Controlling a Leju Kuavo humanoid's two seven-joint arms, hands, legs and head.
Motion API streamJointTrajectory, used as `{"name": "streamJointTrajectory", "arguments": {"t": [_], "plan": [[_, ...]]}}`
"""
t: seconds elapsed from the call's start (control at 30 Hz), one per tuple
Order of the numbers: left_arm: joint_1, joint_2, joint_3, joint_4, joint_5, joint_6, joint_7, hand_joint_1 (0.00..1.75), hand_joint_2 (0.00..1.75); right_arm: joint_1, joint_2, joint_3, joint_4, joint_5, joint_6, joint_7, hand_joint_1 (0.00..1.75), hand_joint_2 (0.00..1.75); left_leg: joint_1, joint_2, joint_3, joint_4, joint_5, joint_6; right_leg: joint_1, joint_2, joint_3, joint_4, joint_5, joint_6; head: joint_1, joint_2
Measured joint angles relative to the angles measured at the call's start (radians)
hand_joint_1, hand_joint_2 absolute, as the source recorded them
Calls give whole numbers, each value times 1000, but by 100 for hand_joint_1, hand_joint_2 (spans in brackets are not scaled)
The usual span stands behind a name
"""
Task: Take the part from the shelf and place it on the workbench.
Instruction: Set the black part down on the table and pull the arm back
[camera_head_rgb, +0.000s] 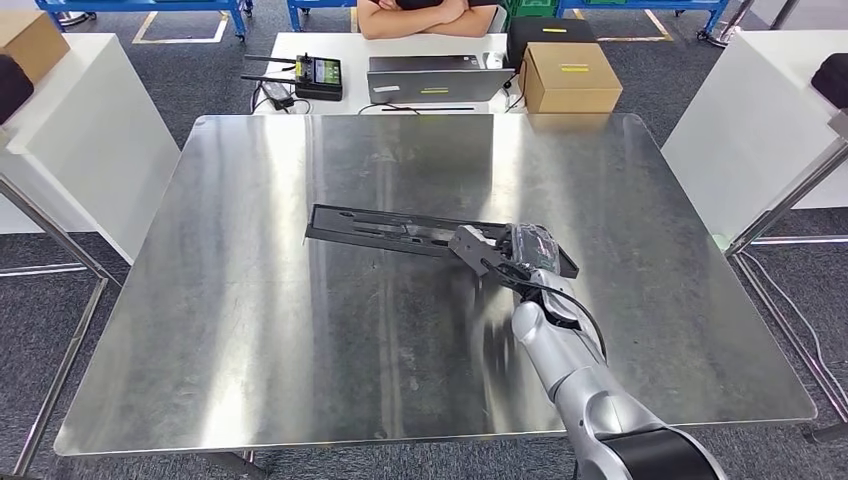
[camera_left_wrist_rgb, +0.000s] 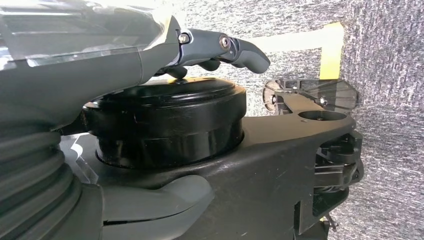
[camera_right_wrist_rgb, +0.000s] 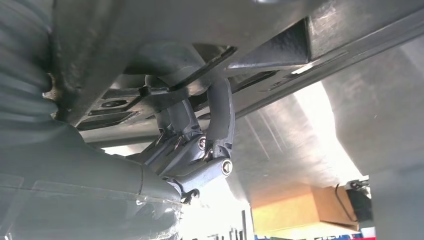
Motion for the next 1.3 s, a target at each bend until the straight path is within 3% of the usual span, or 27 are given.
{"name": "streamJointTrajectory", "arguments": {"t": [0.1,0.2,0.3,0.37,0.43,0.47,0.5,0.53,0.6,0.67,0.7,0.73,0.83,0.93,0.97,1.0,1.03,1.13,1.2,1.27,1.3], "plan": [[-6,1,-14,0,-15,-1,22,0,175,13,-9,-26,-2,-2,-37,-25,175,175,-5,-4,0,1,-1,6,-4,-5,3,-2,1,3,0,0],[-13,1,-35,0,-27,-4,40,0,175,25,-27,-53,-10,-1,-65,-56,175,175,-13,-7,-2,2,1,14,-12,-9,10,-3,4,14,0,0],[-17,1,-51,0,-31,-2,42,0,175,33,-50,-77,-29,-2,-70,-84,175,175,-14,-8,-1,-8,11,31,-15,-9,4,2,1,26,0,0],[-19,-1,-59,0,-32,2,41,0,175,44,-65,-92,-41,-3,-69,-98,175,175,-11,-7,-1,-18,19,43,-11,-7,-39,81,-39,14,1,0],[-21,-4,-67,0,-32,9,38,0,175,59,-80,-105,-51,0,-65,-111,175,175,-14,-7,-6,-18,21,47,-4,-3,-115,228,-96,-3,2,0],[-22,-6,-72,0,-31,16,33,0,175,67,-88,-112,-58,4,-63,-117,175,175,-16,-8,-8,-18,21,48,0,-1,-146,289,-114,-6,3,0],[-22,-7,-75,0,-28,25,26,0,175,74,-93,-116,-63,8,-63,-121,175,175,-19,-9,-7,-18,21,48,3,1,-161,315,-116,-6,3,0],[-23,-8,-77,0,-23,34,18,0,175,80,-97,-120,-68,12,-63,-125,175,175,-20,-10,-5,-18,20,48,6,1,-154,297,-102,-3,3,0],[-23,-9,-79,0,-9,37,0,0,175,87,-103,-128,-77,17,-64,-130,175,175,-22,-14,1,-17,16,45,12,1,-88,159,-46,0,3,0],[-24,-9,-80,0,4,7,-13,0,175,88,-109,-136,-84,23,-64,-132,175,175,-26,-17,4,-16,10,37,21,1,-28,40,-6,-8,3,0],[-23,-9,-80,0,9,-11,-18,0,175,88,-111,-140,-86,27,-63,-133,175,175,-27,-18,4,-16,8,33,25,2,-16,17,0,-14,2,0],[-22,-8,-80,1,12,-24,-21,0,175,87,-112,-143,-88,31,-62,-134,175,175,-28,-19,4,-16,6,28,28,2,-15,15,1,-19,2,0],[-21,-4,-82,3,13,-33,-26,0,175,85,-112,-150,-91,37,-61,-135,175,175,-24,-11,-9,15,-17,12,10,2,-9,6,7,-36,2,0],[-22,-1,-82,4,13,-35,-28,0,175,85,-112,-155,-93,38,-61,-135,175,175,-15,-2,-89,186,-108,-9,3,-3,-6,3,8,-46,1,0],[-24,0,-82,5,13,-35,-30,0,175,87,-112,-155,-93,38,-60,-135,175,175,-11,-1,-114,240,-127,-15,1,-4,-6,3,8,-45,1,0],[-26,2,-82,6,12,-35,-32,0,175,88,-112,-156,-93,39,-60,-135,175,175,-6,1,-125,264,-127,-22,-1,-5,-6,4,8,-45,1,0],[-27,4,-82,6,12,-36,-32,0,175,89,-112,-157,-93,40,-60,-134,131,131,0,3,-117,249,-107,-28,-5,-5,-6,5,7,-42,1,0],[-22,5,-82,9,18,-32,-29,0,175,89,-115,-161,-93,43,-59,-132,0,0,21,7,-33,76,-21,-55,-13,-3,-11,21,-2,-20,-2,0],[-19,1,-82,9,25,-21,-26,0,87,91,-118,-166,-93,46,-57,-128,0,0,20,2,-13,24,-12,-48,-7,0,-20,29,-3,-1,-5,0],[-19,-3,-83,9,25,-12,-14,0,0,96,-120,-171,-93,48,-57,-126,0,0,10,0,-20,23,-9,-21,-7,1,-24,23,3,14,-3,0],[-19,-4,-84,10,23,-10,-5,0,0,99,-120,-173,-93,49,-58,-125,0,0,7,0,-21,21,-6,-10,-9,1,-28,26,1,18,-2,0]]}}
